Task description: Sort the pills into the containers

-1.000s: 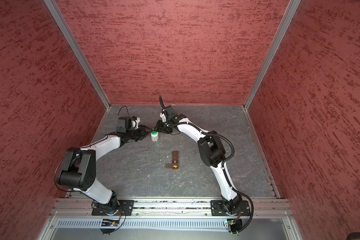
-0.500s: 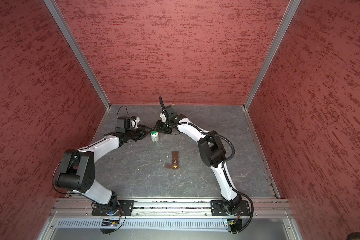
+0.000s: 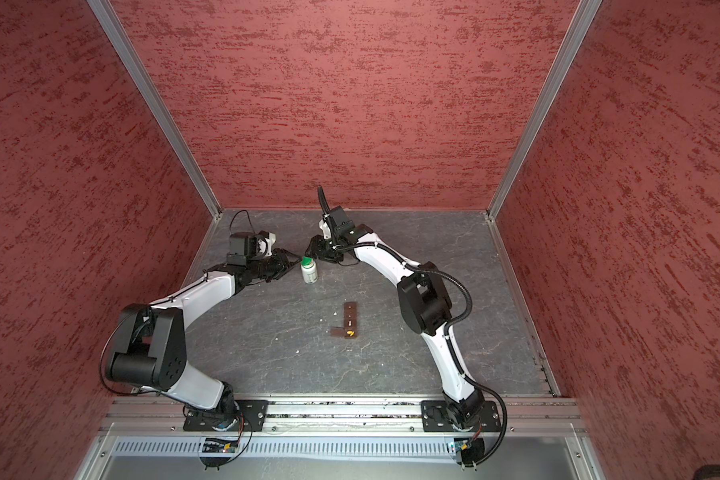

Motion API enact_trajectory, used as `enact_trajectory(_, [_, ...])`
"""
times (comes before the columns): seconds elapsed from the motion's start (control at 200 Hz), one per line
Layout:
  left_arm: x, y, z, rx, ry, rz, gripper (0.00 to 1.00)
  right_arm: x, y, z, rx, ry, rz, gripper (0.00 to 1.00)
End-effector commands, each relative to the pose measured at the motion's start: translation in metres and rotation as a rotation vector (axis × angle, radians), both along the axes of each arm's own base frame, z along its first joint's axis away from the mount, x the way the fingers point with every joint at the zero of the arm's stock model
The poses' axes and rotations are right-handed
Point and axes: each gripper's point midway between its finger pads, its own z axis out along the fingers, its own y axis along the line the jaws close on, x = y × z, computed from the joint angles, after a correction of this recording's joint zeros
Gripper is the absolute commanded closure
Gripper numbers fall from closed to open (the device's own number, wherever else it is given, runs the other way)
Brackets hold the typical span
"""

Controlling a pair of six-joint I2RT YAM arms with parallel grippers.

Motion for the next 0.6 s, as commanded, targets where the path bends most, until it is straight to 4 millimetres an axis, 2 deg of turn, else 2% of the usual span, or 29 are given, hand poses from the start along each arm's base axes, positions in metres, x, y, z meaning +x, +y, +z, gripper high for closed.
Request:
enact_trajectory(0.0, [0.006,0.0,0.003,0.006,-0.017,-0.01,0.6,-0.002,0.002,0.012,0.014,-0.005,-0.007,0.48])
enact_trajectory(0.336, [0.007,-0.006,-0.004,0.004,-0.006,-0.028,0.63,-0.006,0.006,-0.004,0.012,0.037,0.006,0.59])
enact_trajectory(0.591, [0.009,-0.007,-0.006,0.004,-0.005,-0.031,0.65,-0.009,0.007,-0.015,0.006,0.066,0.007,0.6])
